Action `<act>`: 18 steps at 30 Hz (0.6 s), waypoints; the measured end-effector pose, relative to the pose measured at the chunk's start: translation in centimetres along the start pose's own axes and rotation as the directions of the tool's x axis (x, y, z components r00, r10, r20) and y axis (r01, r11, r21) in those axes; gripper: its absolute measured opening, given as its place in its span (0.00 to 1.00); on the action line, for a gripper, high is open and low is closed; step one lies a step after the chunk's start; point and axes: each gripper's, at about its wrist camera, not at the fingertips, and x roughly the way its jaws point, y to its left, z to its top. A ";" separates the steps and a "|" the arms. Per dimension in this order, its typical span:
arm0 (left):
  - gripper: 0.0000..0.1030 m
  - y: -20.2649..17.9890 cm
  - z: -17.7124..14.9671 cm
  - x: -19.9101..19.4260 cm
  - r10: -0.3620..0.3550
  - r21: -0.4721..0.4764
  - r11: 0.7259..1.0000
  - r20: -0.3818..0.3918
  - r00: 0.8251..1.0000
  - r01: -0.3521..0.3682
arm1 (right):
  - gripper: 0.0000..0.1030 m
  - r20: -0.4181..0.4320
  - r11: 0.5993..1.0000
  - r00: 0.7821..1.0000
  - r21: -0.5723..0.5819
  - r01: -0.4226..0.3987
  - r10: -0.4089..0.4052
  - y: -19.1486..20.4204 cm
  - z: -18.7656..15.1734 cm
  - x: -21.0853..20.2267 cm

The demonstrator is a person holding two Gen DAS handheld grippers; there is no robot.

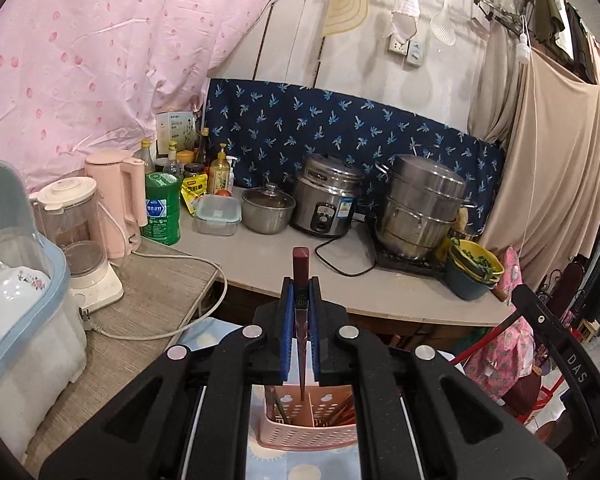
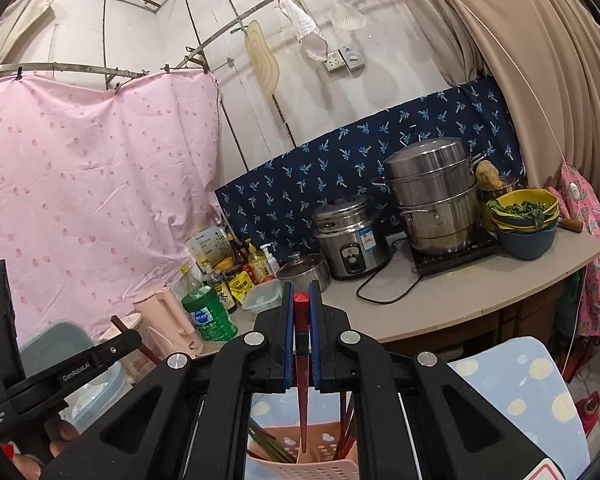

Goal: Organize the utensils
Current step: 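Lower the chopsticks into the pink basket and open both grippers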

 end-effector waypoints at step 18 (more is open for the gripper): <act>0.07 1.5 -5.9 5.3 0.011 0.006 1.000 -0.135 0.991 -0.010 | 0.07 -0.204 0.999 0.978 -0.011 0.041 -0.042 -2.5 -7.8 6.0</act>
